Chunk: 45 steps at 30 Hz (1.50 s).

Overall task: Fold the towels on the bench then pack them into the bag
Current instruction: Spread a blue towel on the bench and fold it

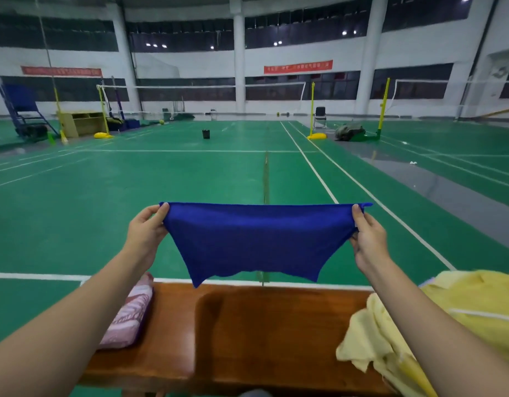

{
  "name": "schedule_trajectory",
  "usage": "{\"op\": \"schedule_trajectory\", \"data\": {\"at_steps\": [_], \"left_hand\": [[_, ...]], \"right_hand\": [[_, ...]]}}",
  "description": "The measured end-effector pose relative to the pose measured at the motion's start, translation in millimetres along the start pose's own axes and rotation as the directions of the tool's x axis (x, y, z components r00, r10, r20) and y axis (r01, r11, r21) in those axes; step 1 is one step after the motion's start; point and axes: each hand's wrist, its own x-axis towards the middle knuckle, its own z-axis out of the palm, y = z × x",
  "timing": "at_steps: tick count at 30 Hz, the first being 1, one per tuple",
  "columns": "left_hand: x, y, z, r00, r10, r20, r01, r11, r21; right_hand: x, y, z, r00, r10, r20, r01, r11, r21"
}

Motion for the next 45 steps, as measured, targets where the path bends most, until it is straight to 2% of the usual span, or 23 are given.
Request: {"op": "schedule_trajectory", "data": {"at_steps": [6, 11, 16, 21, 32, 36, 40, 45], "left_hand": [[-72, -52, -29, 0.99, -0.125, -0.063, 0.123, 0.992, -0.03], [-110, -104, -52, 0.946, -0.307, -0.105, 0.319, 0.94, 0.125], [-125, -146, -59, 0.906, -0.374, -0.197, 0.42, 0.842, 0.337], [-121, -164, -58, 0.919, -0.333, -0.209, 0.392, 0.816, 0.424], [-68, -179, -54, 0.943, -0.175, -0.282, 0.301, 0.81, 0.503], [-53, -192, -54, 0.958, -0.117, -0.261, 0.263, 0.718, 0.644], [-37, -210, -56, 0.97, -0.084, -0.228, 0.23, 0.618, 0.752], [-23, -230, -59, 0.977, -0.039, -0.21, 0.208, 0.399, 0.893]], "right_hand": [[-64, 55, -57, 0.994, 0.099, -0.054, -0.104, 0.989, -0.108], [-97, 107, -105, 0.973, 0.194, -0.123, -0.22, 0.94, -0.261], [-102, 134, -124, 0.957, 0.223, -0.187, -0.28, 0.883, -0.376], [-95, 147, -124, 0.96, 0.205, -0.192, -0.275, 0.829, -0.487], [-42, 163, -90, 0.986, 0.055, -0.157, -0.147, 0.73, -0.667], [-23, 182, -83, 0.99, -0.004, -0.138, -0.104, 0.634, -0.766], [-11, 195, -83, 0.996, -0.051, -0.067, -0.036, 0.461, -0.887], [0, 215, -85, 0.998, -0.058, 0.02, 0.033, 0.226, -0.974]]}}
